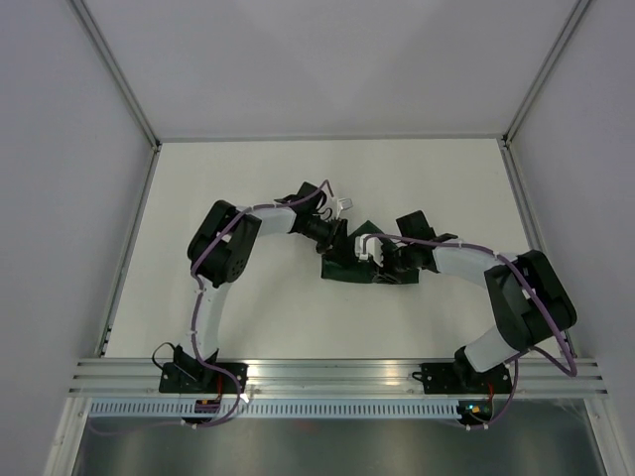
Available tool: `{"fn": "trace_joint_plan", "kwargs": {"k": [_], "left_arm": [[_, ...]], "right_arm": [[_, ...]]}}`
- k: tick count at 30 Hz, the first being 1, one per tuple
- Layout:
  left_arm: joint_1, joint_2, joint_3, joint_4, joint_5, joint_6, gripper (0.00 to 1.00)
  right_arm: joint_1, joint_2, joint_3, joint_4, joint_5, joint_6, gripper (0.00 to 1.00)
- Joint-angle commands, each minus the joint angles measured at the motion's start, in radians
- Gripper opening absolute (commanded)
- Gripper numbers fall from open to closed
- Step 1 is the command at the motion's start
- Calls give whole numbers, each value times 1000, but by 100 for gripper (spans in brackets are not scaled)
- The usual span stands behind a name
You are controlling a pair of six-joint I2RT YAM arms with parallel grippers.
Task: Fold the napkin, place the utensils inside, and roll it up
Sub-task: Roll the napkin at the center of the board.
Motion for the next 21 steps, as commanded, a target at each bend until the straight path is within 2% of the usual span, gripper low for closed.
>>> {"fn": "trace_joint_plan", "kwargs": {"k": [1, 7, 15, 17, 21], "left_arm": [[48, -118, -76, 143, -85, -152, 38], [94, -298, -280, 415, -221, -244, 37], [103, -525, -571, 826, -471, -276, 45], [100, -583, -651, 896, -510, -267, 46], [59, -683, -737, 948, -655, -125, 46]], "right_arm": [[-34, 78, 35, -195, -57, -53, 10], [-75, 175, 133, -322, -117, -101, 9], [-128, 323, 274, -505, -178, -170, 9], [-138, 348, 303, -529, -184, -180, 9], [-154, 428, 356, -611, -201, -205, 9]]}}
